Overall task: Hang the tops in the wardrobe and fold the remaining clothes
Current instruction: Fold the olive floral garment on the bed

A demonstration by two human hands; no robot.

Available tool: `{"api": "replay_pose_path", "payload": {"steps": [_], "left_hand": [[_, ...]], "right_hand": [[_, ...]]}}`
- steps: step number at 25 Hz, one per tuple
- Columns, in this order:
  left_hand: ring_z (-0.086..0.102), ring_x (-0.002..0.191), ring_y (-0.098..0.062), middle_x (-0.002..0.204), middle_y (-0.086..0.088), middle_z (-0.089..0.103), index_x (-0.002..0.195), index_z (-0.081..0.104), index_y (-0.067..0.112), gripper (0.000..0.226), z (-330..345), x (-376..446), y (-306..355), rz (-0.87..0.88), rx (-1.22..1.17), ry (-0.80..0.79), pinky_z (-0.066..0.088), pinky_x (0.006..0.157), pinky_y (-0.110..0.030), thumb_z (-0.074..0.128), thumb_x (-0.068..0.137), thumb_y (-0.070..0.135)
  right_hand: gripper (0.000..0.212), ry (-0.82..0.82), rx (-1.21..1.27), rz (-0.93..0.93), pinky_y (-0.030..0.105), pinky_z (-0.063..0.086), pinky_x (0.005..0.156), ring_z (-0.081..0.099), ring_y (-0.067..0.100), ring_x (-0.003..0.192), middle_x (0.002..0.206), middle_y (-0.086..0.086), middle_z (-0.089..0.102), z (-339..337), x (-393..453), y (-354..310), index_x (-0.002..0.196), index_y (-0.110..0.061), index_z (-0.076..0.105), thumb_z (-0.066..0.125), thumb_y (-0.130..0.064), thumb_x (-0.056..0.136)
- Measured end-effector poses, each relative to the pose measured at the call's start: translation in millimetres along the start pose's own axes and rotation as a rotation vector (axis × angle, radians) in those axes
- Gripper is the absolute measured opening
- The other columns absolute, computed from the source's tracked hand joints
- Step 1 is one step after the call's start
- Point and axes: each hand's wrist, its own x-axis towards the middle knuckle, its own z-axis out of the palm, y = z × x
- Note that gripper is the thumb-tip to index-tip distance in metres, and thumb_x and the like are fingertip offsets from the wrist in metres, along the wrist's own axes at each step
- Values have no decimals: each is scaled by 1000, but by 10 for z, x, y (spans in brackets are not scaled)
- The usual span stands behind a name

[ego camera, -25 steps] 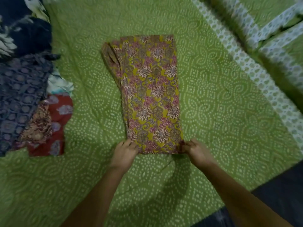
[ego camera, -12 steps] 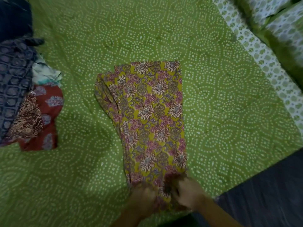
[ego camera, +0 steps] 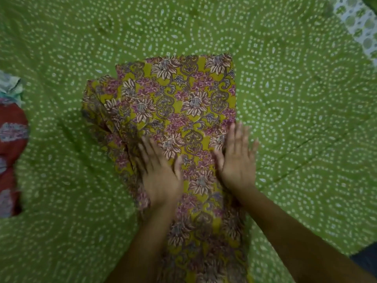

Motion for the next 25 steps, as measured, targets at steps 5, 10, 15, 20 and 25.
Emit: {"api": "replay_pose_path", "payload": {"steps": [5, 10, 15, 20, 25], "left_hand": [[-1, 148, -21, 160, -4, -2, 151, -6, 17, 75, -57, 612, -177, 610, 50, -154, 1, 118, -42, 12, 96, 63], [-3, 147, -29, 160, -13, -2, 152, 0, 5, 77, -435, 2199, -171, -75, 81, 95, -2, 119, -48, 9, 97, 58], [-1, 148, -26, 160, -10, -2, 152, -3, 6, 59, -170, 966, 317, 182, 52, 72, 1, 120, -43, 7, 102, 36], [12, 147, -23, 160, -3, 12, 152, 18, 15, 63, 237, -1339, -443, 567, 113, -212, 12, 119, -46, 32, 99, 44], [15, 146, -24, 156, -3, 25, 147, 35, 17, 68, 54, -2063, -983, 654, 48, -303, 20, 114, -47, 30, 95, 60]], "right_hand": [[59, -143, -248, -984, 45, -14, 116, 4, 23, 147, 159, -2, 13, -185, 778, 137, 152, -23, 14, 10, -51, 100], [68, 82, -131, -63, 51, -14, 113, -6, 26, 148, 161, 4, -3, -596, 2318, 266, 153, -19, -1, 3, -58, 98], [59, 80, 259, 2, 44, -1, 120, -4, 28, 147, 160, 14, 0, -170, 924, -550, 152, -4, 5, 27, -28, 103], [61, -152, 36, -150, 46, 16, 118, 6, 19, 148, 161, 3, 8, 265, -1434, -49, 153, -12, 15, 30, -40, 100], [63, -301, -109, -248, 52, 20, 113, 23, 26, 144, 157, 1, 25, 21, -2050, 348, 150, -20, 28, 30, -51, 95]]}}
